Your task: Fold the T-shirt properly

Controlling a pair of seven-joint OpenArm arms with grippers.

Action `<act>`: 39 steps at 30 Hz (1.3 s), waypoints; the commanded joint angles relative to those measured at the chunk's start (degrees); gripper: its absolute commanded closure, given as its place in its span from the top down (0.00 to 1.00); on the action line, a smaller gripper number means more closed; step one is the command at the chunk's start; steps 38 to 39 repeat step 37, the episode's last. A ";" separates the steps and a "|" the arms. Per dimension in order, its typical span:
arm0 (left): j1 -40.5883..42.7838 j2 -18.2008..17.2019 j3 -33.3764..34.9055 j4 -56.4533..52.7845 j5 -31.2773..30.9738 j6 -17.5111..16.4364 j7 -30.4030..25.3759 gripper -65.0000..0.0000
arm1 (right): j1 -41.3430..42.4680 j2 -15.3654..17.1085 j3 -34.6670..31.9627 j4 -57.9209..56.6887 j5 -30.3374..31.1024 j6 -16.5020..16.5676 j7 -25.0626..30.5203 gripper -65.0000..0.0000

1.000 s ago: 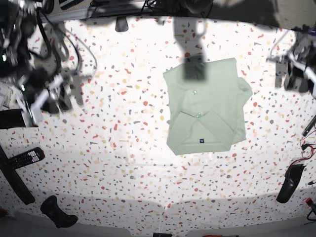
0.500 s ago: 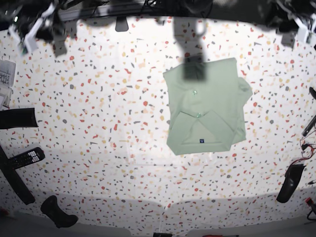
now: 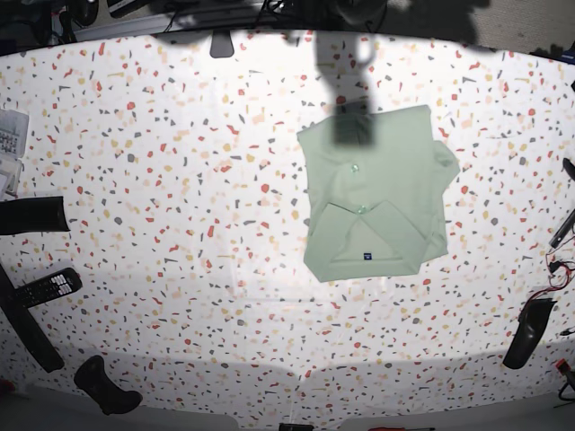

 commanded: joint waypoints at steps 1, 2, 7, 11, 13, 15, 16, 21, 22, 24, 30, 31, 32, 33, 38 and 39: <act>-0.94 -0.13 1.95 -3.28 2.14 -0.09 -3.02 0.42 | 0.66 1.29 -1.95 -2.99 -0.83 0.34 1.16 0.35; -3.61 -0.13 4.17 -8.15 5.79 1.11 -6.95 0.42 | 2.73 2.29 -4.66 -7.43 -1.97 0.34 3.39 0.35; -21.35 1.40 8.33 -37.40 13.33 11.10 -12.72 0.42 | 18.25 5.55 -19.15 -33.07 -4.09 0.34 11.34 0.35; -32.46 1.60 8.35 -57.37 13.66 11.08 -14.86 0.42 | 31.08 5.44 -29.55 -54.23 -10.71 0.34 14.93 0.35; -36.22 1.62 8.35 -64.22 17.14 11.10 -17.33 0.42 | 36.96 5.22 -34.36 -64.52 -12.98 0.26 19.61 0.35; -38.82 1.53 8.35 -69.00 22.71 11.96 -19.58 0.42 | 42.40 4.96 -38.42 -74.07 -13.20 -3.69 23.56 0.35; -39.71 1.40 8.35 -70.60 25.29 14.10 -20.57 0.42 | 44.89 4.79 -39.98 -78.31 -13.20 -6.62 25.07 0.35; -40.52 -0.35 8.35 -72.11 27.15 20.06 -21.77 0.42 | 54.07 4.50 -43.43 -90.36 -13.20 -14.91 32.02 0.35; -40.50 -0.63 8.35 -72.13 26.88 20.06 -21.62 0.42 | 55.21 4.48 -43.43 -90.90 -12.98 -14.60 32.00 0.35; -40.52 -0.79 8.35 -72.13 26.21 20.06 -21.57 0.42 | 56.74 4.48 -43.43 -90.99 -12.98 -13.40 31.91 0.35; -40.54 -0.15 8.35 -72.13 25.53 20.09 -21.09 0.42 | 58.66 4.48 -43.43 -90.95 -12.76 -12.20 31.85 0.35; -40.54 -0.09 8.35 -72.11 25.51 20.09 -20.92 0.42 | 58.66 4.48 -43.43 -90.95 -12.74 -12.17 31.87 0.35; -40.54 0.00 8.35 -72.11 25.55 20.11 -20.74 0.42 | 58.64 4.48 -43.43 -90.95 -12.72 -12.17 31.87 0.35; -40.57 0.02 8.35 -72.11 25.53 20.11 -20.63 0.42 | 58.64 4.48 -43.43 -90.95 -12.72 -12.17 31.87 0.35; -40.76 0.00 8.35 -72.00 25.57 20.13 -19.45 0.42 | 58.64 4.50 -43.43 -90.95 -8.28 -12.15 31.74 0.35; -40.76 0.00 8.35 -72.00 25.57 20.13 -19.45 0.42 | 58.64 4.50 -43.43 -90.95 -8.28 -12.15 31.74 0.35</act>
